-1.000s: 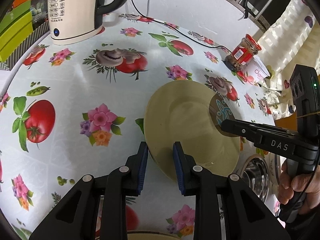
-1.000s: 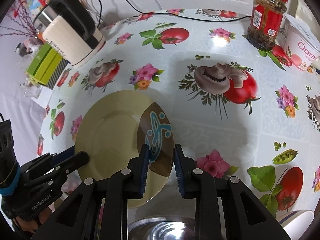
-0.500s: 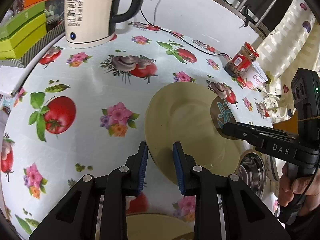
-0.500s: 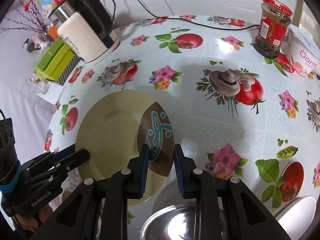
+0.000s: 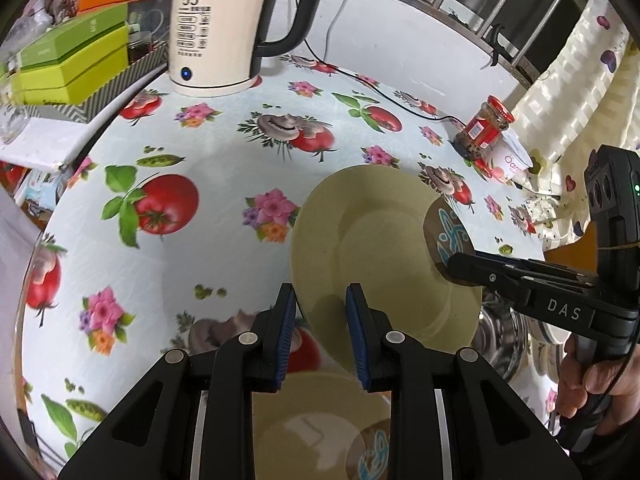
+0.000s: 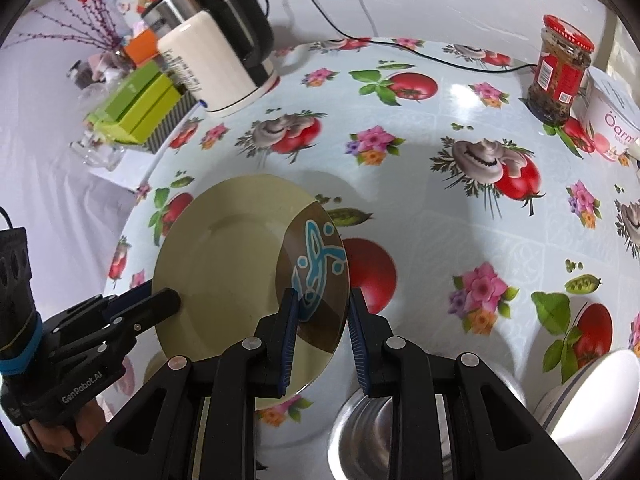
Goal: Organize plates and bowls
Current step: 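Lift the second beige plate with both grippers and carry it toward the plate stack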
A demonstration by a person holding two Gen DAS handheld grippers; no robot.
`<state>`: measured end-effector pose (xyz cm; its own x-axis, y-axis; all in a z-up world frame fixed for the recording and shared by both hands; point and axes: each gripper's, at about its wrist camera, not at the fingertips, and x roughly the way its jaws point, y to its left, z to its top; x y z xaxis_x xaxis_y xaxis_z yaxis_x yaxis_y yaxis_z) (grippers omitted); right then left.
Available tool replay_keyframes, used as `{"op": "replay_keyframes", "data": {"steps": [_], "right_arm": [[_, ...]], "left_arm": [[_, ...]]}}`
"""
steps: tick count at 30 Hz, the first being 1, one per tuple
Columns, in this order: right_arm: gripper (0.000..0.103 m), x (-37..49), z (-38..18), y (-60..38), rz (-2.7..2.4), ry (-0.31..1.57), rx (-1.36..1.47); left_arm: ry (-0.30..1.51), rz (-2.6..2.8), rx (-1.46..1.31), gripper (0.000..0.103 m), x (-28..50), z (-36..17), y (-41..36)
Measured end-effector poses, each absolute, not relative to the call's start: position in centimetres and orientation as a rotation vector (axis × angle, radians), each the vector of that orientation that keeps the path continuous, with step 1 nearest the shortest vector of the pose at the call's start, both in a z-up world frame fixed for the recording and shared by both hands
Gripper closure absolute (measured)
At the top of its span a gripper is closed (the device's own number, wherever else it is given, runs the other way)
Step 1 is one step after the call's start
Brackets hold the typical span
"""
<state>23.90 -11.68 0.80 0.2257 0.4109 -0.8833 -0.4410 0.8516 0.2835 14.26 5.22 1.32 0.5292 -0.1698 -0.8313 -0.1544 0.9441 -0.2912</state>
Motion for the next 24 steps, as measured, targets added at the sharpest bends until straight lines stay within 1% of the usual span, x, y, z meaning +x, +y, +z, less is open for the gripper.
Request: {"op": "replay_keyframes", "data": {"steps": [24], "right_arm": [[0.079,15.5,0.5,-10.5,0.662,1.223,-0.036]], "left_arm": [[0.994,0.056,-0.382,0.076,5.7,1.3,6.1]]}}
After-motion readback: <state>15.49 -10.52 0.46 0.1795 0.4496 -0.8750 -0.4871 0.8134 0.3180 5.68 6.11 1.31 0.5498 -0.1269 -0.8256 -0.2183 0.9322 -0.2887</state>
